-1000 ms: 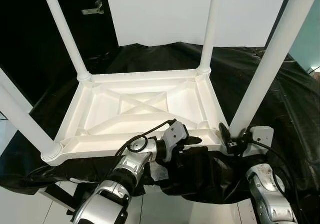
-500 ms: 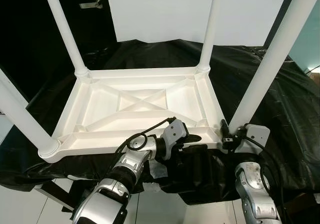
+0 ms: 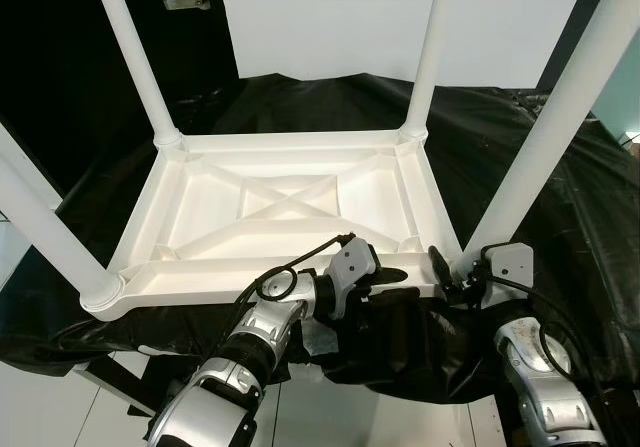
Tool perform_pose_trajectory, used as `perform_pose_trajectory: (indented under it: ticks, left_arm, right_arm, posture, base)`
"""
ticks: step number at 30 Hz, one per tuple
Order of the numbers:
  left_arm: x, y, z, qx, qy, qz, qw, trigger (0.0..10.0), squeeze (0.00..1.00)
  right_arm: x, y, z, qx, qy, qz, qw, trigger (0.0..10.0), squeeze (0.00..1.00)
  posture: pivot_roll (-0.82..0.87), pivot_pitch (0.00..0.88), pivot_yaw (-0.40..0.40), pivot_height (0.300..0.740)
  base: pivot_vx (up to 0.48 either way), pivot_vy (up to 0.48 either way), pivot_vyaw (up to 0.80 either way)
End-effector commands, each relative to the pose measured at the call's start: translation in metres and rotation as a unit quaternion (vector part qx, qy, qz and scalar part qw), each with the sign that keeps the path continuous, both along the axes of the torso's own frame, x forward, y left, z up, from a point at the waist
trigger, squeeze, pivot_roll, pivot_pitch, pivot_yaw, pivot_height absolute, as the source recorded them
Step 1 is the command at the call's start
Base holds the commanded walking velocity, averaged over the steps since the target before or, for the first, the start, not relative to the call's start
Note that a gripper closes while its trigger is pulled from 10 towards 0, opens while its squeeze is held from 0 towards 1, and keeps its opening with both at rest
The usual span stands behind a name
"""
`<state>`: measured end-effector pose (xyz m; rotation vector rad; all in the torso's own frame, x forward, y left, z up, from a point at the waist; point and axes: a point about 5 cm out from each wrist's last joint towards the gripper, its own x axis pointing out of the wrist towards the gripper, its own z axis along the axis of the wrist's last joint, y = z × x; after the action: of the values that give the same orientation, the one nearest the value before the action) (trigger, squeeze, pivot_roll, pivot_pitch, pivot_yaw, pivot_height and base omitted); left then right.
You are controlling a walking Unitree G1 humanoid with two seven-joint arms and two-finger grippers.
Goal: Building children table
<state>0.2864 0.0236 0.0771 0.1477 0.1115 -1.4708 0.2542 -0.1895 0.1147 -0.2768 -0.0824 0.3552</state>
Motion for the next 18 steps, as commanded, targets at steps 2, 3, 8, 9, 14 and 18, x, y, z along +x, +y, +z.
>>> perform_pose_trajectory:
  ticks: [2, 3, 8, 9, 14, 18]
  left_arm:
    - [-0.025, 0.006, -0.041, 0.069, 0.086, -0.034, 0.993, 10.0, 0.00]
    - [-0.025, 0.006, -0.041, 0.069, 0.086, -0.034, 0.993, 10.0, 0.00]
    - [-0.026, 0.006, -0.041, 0.069, 0.086, -0.034, 0.993, 10.0, 0.00]
    - [-0.026, 0.007, -0.041, 0.069, 0.086, -0.034, 0.993, 10.0, 0.00]
    - [-0.024, 0.008, -0.040, 0.070, 0.085, -0.033, 0.993, 10.0, 0.00]
    - [-0.022, 0.009, -0.039, 0.072, 0.083, -0.032, 0.993, 10.0, 0.00]
  right_arm:
    - [0.002, 0.002, 0.011, -0.013, 0.008, 0.074, 0.997, 10.0, 0.00]
    - [0.002, 0.002, 0.011, -0.013, 0.008, 0.074, 0.997, 10.0, 0.00]
    - [-0.002, -0.011, 0.011, -0.063, 0.045, 0.125, 0.989, 3.0, 0.00]
    - [-0.003, -0.015, 0.011, -0.071, 0.053, 0.135, 0.987, 3.0, 0.00]
    - [-0.005, -0.025, 0.011, -0.085, 0.083, 0.171, 0.978, 0.0, 0.00]
    - [-0.008, -0.028, 0.002, -0.070, 0.117, 0.185, 0.973, 0.0, 0.00]
  posture:
    - [-0.12, 0.000, 0.013, 0.740]
    - [-0.12, 0.000, 0.013, 0.740]
    - [-0.12, 0.000, 0.016, 0.740]
    - [-0.12, 0.000, 0.017, 0.740]
    - [-0.12, 0.000, 0.020, 0.740]
    - [-0.12, 0.000, 0.023, 0.740]
  base:
    - [0.000, 0.000, 0.00]
    - [0.000, 0.000, 0.00]
    - [0.000, 0.000, 0.00]
    - [0.000, 0.000, 0.00]
    - [0.000, 0.000, 0.00]
    - [0.000, 0.000, 0.00]
